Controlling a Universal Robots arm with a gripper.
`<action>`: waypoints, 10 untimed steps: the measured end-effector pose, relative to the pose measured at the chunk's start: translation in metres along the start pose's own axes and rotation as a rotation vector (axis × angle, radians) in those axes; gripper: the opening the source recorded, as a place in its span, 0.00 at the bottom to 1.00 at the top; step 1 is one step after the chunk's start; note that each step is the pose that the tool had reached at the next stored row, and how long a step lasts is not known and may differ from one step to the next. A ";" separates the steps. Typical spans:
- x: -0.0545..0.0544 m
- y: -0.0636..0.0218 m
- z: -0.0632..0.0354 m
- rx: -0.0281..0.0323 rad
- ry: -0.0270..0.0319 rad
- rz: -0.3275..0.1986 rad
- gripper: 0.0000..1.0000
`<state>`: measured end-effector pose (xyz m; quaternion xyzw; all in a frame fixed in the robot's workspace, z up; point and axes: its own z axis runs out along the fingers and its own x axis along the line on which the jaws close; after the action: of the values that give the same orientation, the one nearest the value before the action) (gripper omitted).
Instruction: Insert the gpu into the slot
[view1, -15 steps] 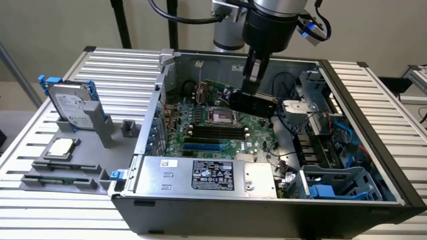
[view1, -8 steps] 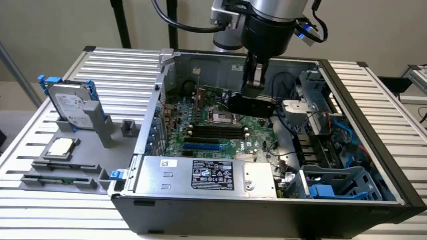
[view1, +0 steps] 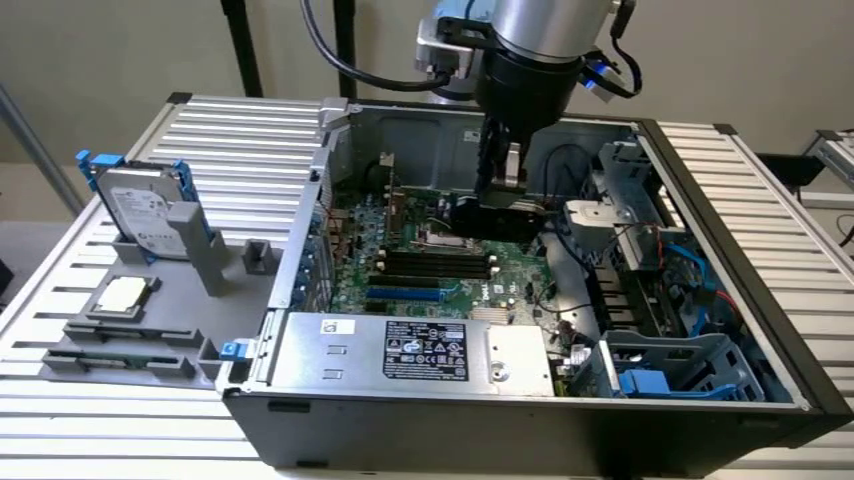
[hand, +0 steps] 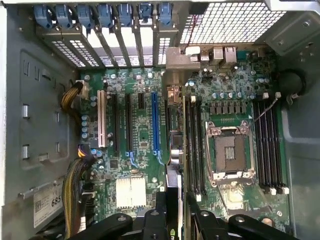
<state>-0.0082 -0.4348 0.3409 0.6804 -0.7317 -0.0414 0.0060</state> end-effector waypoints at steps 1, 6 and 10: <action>0.000 0.0023 0.0020 0.0000 0.0000 -0.001 0.26; 0.006 0.0069 0.0106 -0.0012 -0.0002 -0.009 0.26; 0.011 0.0091 0.0177 -0.0022 -0.0015 -0.017 0.26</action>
<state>-0.0192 -0.4439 0.3234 0.6865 -0.7259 -0.0428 0.0058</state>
